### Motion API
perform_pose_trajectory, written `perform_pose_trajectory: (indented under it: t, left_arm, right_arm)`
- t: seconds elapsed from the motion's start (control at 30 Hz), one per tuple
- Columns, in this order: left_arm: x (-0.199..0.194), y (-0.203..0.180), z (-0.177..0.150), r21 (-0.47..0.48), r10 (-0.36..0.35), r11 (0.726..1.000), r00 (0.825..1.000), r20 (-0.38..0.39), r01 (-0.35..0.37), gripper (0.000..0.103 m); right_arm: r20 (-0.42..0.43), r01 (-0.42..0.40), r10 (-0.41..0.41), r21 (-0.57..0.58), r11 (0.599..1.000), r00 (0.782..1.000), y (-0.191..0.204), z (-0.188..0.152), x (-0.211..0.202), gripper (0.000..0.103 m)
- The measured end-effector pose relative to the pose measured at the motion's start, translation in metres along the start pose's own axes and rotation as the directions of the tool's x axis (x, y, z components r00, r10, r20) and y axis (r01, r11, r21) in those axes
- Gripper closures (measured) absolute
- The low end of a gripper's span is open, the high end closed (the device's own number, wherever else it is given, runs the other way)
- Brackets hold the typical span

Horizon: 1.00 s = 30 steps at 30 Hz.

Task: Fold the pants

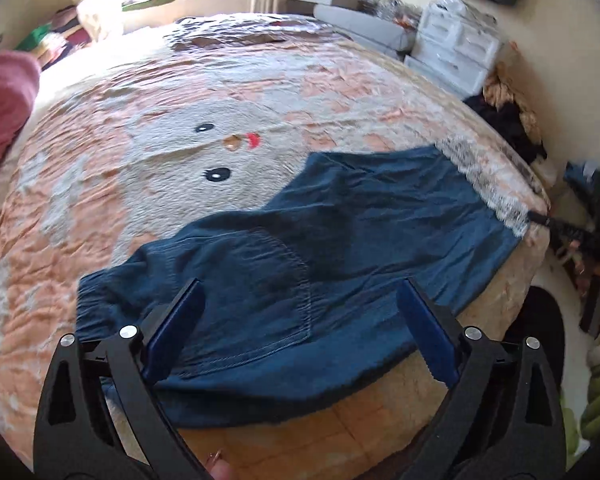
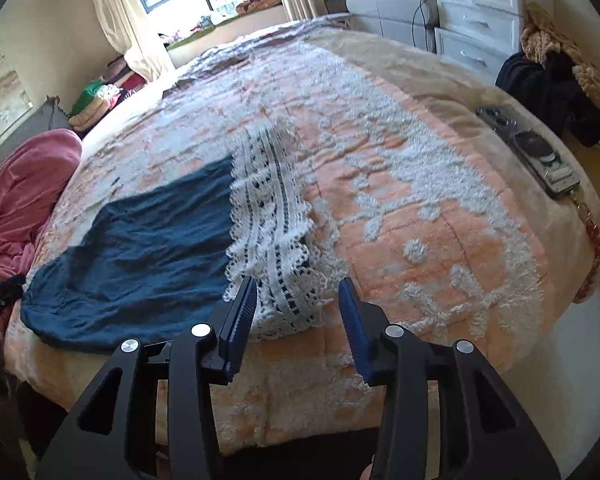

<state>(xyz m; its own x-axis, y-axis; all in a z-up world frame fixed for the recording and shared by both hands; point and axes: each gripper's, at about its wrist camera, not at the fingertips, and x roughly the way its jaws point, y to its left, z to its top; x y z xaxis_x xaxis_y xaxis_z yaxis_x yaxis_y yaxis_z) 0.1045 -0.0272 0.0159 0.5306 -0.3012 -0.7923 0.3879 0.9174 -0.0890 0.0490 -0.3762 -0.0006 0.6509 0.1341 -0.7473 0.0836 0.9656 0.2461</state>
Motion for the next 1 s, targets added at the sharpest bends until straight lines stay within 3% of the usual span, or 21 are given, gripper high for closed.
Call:
perform_pose_trajectory:
  t: [0.1, 0.23, 0.3, 0.4, 0.63, 0.73, 0.87, 1.0]
  left_arm:
    - [0.029, -0.016, -0.002, 0.037, -0.003, 0.999, 0.999, -0.035, 0.004, 0.010]
    - [0.053, -0.019, -0.014, 0.048, 0.018, 0.999, 0.996, -0.093, -0.014, 0.010]
    - [0.063, -0.015, -0.023, 0.036, 0.022, 0.999, 0.992, -0.127, -0.018, 0.010]
    - [0.066, -0.012, -0.031, 0.033, 0.008, 0.999, 0.994, -0.112, -0.004, 0.009]
    - [0.068, -0.012, -0.027, 0.023, 0.004, 1.000, 0.992, -0.125, -0.001, 0.009]
    - [0.055, -0.018, -0.018, 0.021, -0.011, 1.000, 0.988, -0.152, 0.015, 0.009]
    - [0.026, -0.039, 0.006, 0.103, -0.036, 0.994, 0.995, -0.090, 0.045, 0.009]
    - [0.017, -0.068, 0.041, 0.187, -0.074, 0.979, 0.997, -0.038, 0.080, 0.009]
  right_arm:
    - [0.023, -0.061, 0.062, -0.047, 0.997, 0.998, 0.017, 0.004, -0.012, 0.061]
    - [-0.024, -0.109, 0.107, -0.136, 0.985, 0.994, 0.049, 0.003, 0.004, 0.061]
    - [-0.067, -0.121, 0.113, -0.137, 0.983, 0.991, 0.057, 0.002, 0.019, 0.061]
    - [-0.162, -0.065, 0.051, -0.087, 0.994, 0.986, 0.050, -0.005, 0.046, 0.061]
    - [-0.123, -0.105, 0.102, -0.023, 0.994, 0.987, 0.042, -0.009, 0.039, 0.061]
    - [-0.054, -0.139, 0.140, 0.033, 0.990, 0.989, 0.031, -0.009, 0.011, 0.051]
    - [-0.025, -0.066, 0.067, 0.032, 0.997, 0.997, 0.020, -0.020, -0.011, 0.044]
    - [-0.025, -0.077, 0.080, 0.098, 0.992, 0.996, 0.009, -0.030, -0.012, 0.041]
